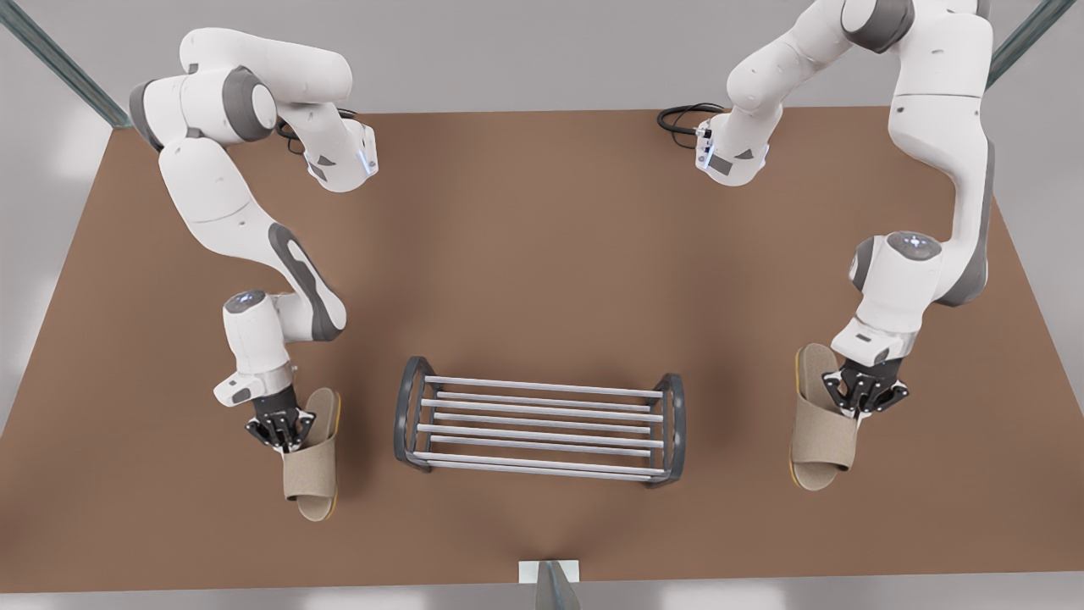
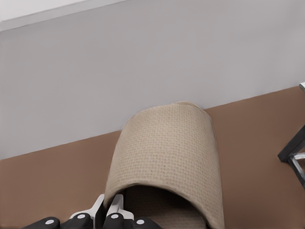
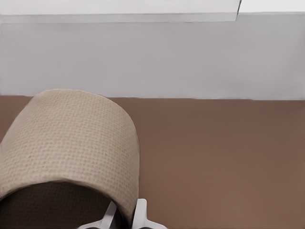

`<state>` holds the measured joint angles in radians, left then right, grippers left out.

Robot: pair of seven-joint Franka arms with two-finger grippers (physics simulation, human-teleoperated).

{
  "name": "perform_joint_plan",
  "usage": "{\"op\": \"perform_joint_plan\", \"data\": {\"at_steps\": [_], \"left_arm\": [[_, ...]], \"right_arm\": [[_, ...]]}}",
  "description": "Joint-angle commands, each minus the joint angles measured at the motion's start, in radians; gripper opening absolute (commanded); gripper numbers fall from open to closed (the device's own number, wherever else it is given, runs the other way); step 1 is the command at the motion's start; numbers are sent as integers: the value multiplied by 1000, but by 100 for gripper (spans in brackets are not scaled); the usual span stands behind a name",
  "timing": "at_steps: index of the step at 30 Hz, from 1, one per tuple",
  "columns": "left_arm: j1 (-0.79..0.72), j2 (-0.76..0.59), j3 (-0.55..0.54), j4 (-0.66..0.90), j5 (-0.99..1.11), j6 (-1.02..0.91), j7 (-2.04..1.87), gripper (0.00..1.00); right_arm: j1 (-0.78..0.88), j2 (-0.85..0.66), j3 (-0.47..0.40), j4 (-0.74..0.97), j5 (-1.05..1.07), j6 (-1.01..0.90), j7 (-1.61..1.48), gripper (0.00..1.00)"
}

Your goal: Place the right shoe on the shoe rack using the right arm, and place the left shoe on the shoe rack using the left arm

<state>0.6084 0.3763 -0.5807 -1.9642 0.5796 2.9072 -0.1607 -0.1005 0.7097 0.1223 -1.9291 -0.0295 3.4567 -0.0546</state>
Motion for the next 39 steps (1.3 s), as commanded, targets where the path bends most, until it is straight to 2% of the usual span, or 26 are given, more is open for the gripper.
{"op": "perform_joint_plan", "data": {"at_steps": [1,5,7,10,11,13,16,18,19,21,25,26,31,35,39], "left_arm": [[-1,1,-25,28,-32,-154,-112,21],[-24,0,-91,152,-60,-328,-180,21],[-58,-2,-130,223,-58,-427,-232,21],[-173,0,-130,280,-57,-493,-336,21],[-239,4,-130,318,-49,-537,-381,21],[-355,24,-119,358,-37,-588,-491,21],[-505,101,-113,501,52,-694,-576,21],[-662,121,2,574,63,-740,-608,21],[-755,147,70,613,69,-741,-643,21],[-877,170,214,637,80,-727,-657,21],[-957,228,254,679,172,-714,-763,21],[-958,236,255,679,196,-712,-770,21],[-969,297,255,665,347,-643,-942,21],[-957,300,254,631,396,-585,-979,21],[-938,286,254,573,442,-580,-1011,21]], "right_arm": [[-4,-13,0,76,3,-206,7,21],[-27,-35,2,301,2,-545,6,21],[-27,-81,2,329,2,-651,7,21],[-27,-179,2,372,5,-882,9,21],[-27,-190,0,433,5,-1007,15,21],[-27,-205,0,502,5,-1136,42,21],[-27,-216,0,604,3,-1297,76,21],[-31,-223,-1,622,10,-1379,147,21],[-36,-217,-6,685,8,-1487,154,21],[-56,-210,-9,756,26,-1581,154,21],[-39,-220,14,819,33,-1720,151,21],[-19,-225,10,864,31,-1807,153,21],[61,-282,5,940,20,-2009,210,21],[145,-302,-3,1039,-95,-2165,228,21],[255,-318,-19,1104,-181,-2243,341,21]]}}
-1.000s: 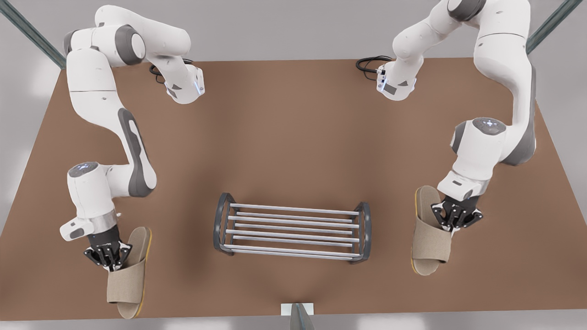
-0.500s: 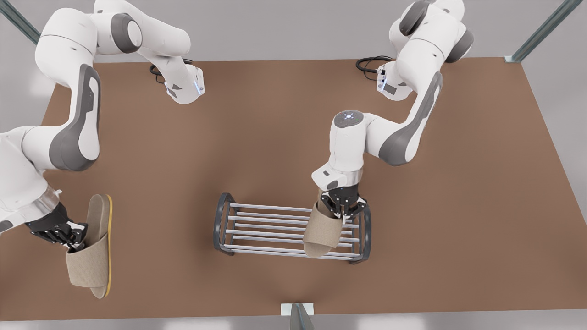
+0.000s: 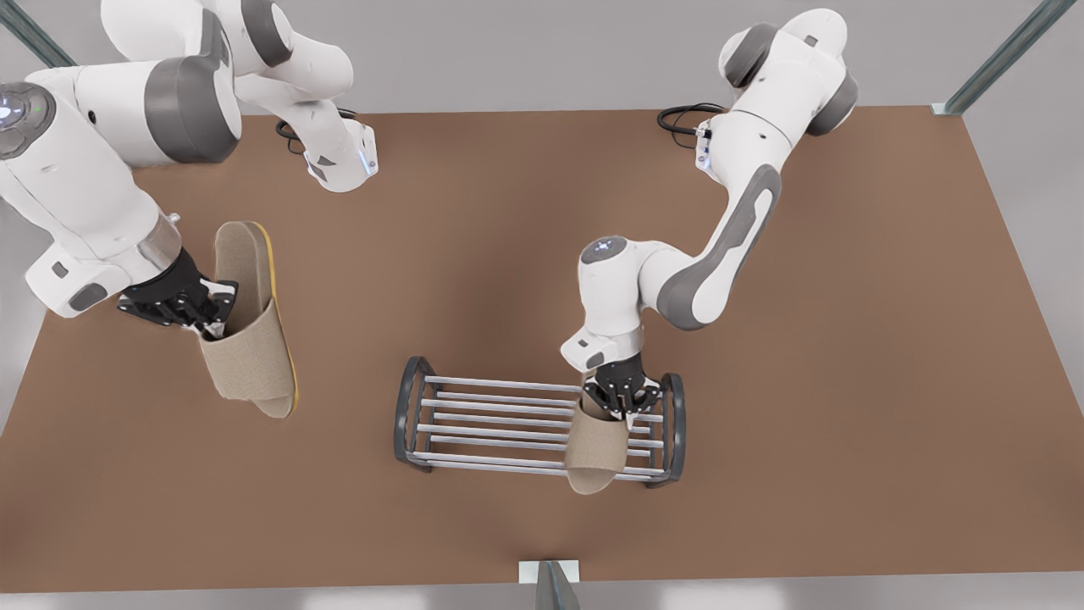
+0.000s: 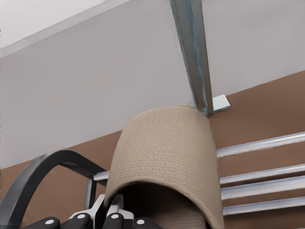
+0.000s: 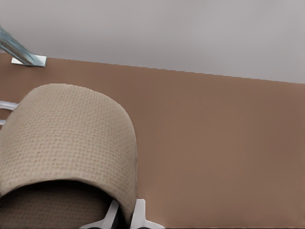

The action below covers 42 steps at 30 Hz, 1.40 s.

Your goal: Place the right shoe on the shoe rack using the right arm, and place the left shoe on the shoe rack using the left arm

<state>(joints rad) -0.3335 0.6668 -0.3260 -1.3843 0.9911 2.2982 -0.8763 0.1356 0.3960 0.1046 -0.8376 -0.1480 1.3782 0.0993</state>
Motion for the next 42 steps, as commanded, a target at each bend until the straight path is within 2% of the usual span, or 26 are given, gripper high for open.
{"op": "perform_joint_plan", "data": {"at_steps": [1,3,4,7,9,10,11,12,13,14,16,18,19,20,21,22,23,31,42], "left_arm": [[8,-12,-1,-35,31,44,-297,21],[13,-21,-1,-59,31,64,-305,21],[11,-26,-2,-67,31,63,-296,99],[8,-44,-5,-101,31,53,-297,100],[7,-127,-15,-194,24,44,-305,100],[14,-208,-85,-243,4,-67,-303,100],[51,-256,-200,-240,-64,-227,-293,100],[79,-308,-289,-230,-141,-379,-260,100],[93,-340,-330,-175,-221,-497,-219,100],[137,-363,-334,-92,-331,-583,-103,100],[361,-362,-332,2,-577,-667,259,100],[550,-349,-323,7,-655,-765,611,100],[597,-291,-320,82,-680,-828,619,100],[448,-222,-60,240,-888,-954,723,100],[275,-281,372,234,-1265,-987,789,100],[281,-496,293,-52,-1123,-678,803,100],[300,-513,286,-76,-1114,-681,849,100],[314,-521,283,-88,-1060,-698,830,100],[301,-518,269,-82,-1051,-634,830,100]], "right_arm": [[62,-8,-13,18,-90,-177,230,21],[119,-8,-14,43,-134,-171,333,21],[156,-11,-14,58,-160,-172,389,21],[226,-16,-25,63,-174,-163,490,21],[252,-5,-29,61,-179,-97,545,21],[262,1,-29,61,-179,-62,563,21],[263,15,-29,61,-177,-34,586,21],[272,33,-31,61,-179,13,629,21],[274,40,-31,60,-179,24,637,21],[279,41,-31,60,-177,38,655,21],[328,67,-57,60,-179,62,689,21],[357,80,-75,60,-179,78,721,21],[369,83,-77,60,-179,78,724,21],[371,86,-83,60,-179,81,737,21],[398,107,-111,60,-179,107,761,21],[440,129,-166,60,-179,144,778,21],[441,145,-166,60,-177,185,807,21],[480,204,-157,57,-174,495,976,21],[530,311,-166,45,-177,550,1037,21]]}}
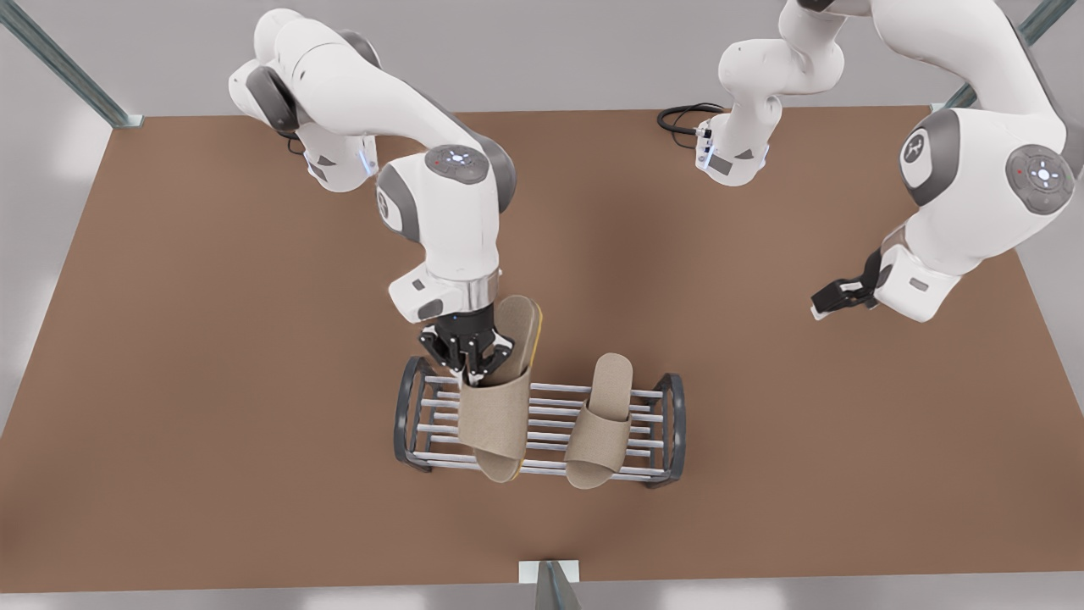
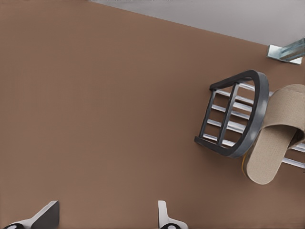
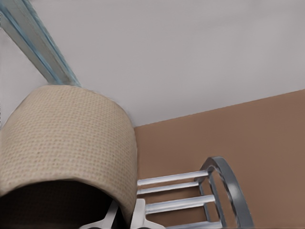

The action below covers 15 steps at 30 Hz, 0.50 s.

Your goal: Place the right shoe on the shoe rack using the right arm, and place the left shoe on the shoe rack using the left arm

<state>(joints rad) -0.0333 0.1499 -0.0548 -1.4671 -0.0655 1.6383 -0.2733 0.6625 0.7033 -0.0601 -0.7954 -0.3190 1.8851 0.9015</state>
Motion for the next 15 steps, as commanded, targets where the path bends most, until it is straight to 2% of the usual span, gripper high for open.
{"op": "perform_joint_plan", "data": {"at_steps": [1,3,7,10,15], "left_arm": [[1,0,-2,1,7,26,227,100],[0,2,-2,-1,12,26,227,100],[1,2,-5,-2,12,25,227,100],[0,0,-5,-4,13,15,227,100],[-2,5,-16,-4,35,21,226,100]], "right_arm": [[3,8,0,-10,-5,43,235,21],[-4,-2,0,-90,-5,49,237,21],[-4,-94,0,-358,-3,247,238,21],[-6,-93,-1,-392,-5,281,252,21],[-6,-128,-6,-558,-6,402,257,21]]}}
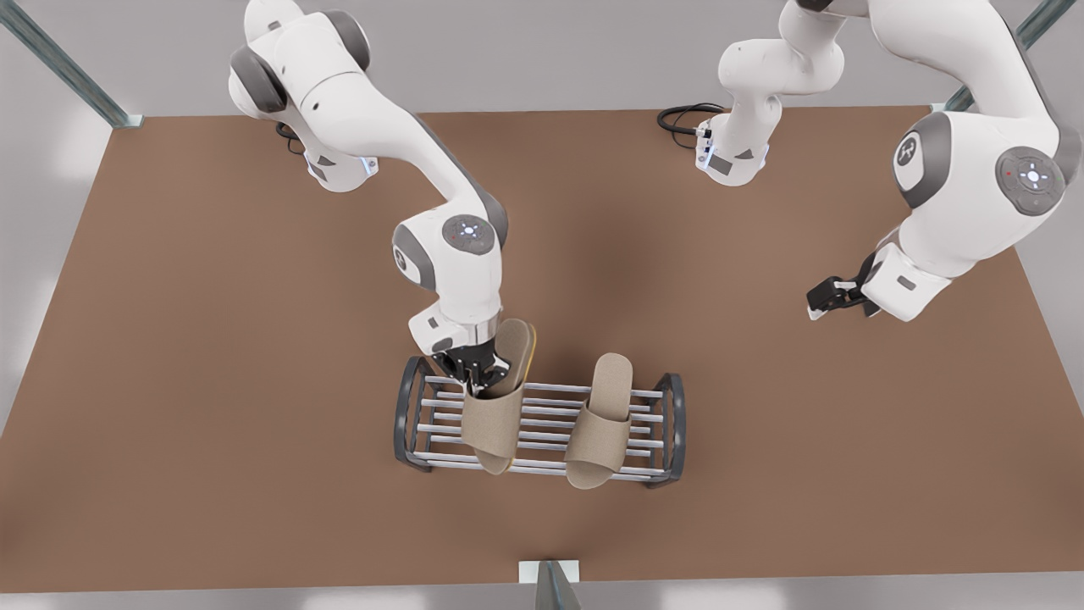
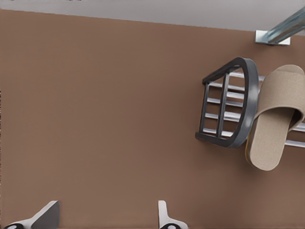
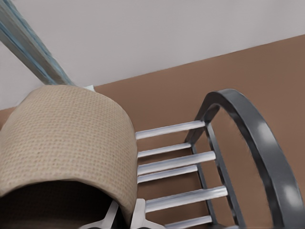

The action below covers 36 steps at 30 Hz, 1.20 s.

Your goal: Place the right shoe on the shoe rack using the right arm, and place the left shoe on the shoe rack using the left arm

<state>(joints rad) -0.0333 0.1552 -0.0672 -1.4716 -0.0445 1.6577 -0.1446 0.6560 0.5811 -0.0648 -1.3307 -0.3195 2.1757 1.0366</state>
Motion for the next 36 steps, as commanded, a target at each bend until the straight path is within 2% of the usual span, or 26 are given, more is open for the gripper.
{"op": "perform_joint_plan", "data": {"at_steps": [1,8,20,21,22,36], "left_arm": [[-3,0,-3,0,14,4,97,100],[-14,4,-3,0,41,11,89,100],[-17,3,-3,2,64,13,88,100],[-23,1,-5,2,64,13,88,100],[-23,0,-5,0,66,11,88,100],[-23,4,-6,4,80,13,88,100]], "right_arm": [[1,-15,-1,-48,-6,133,123,21],[-1,-41,-3,-173,-23,210,123,21],[-15,-1,-10,-183,-64,270,123,21],[-15,0,-10,-183,-66,270,123,48],[-13,8,-10,-185,-70,270,123,100],[-4,0,-7,-182,-78,259,125,100]]}}
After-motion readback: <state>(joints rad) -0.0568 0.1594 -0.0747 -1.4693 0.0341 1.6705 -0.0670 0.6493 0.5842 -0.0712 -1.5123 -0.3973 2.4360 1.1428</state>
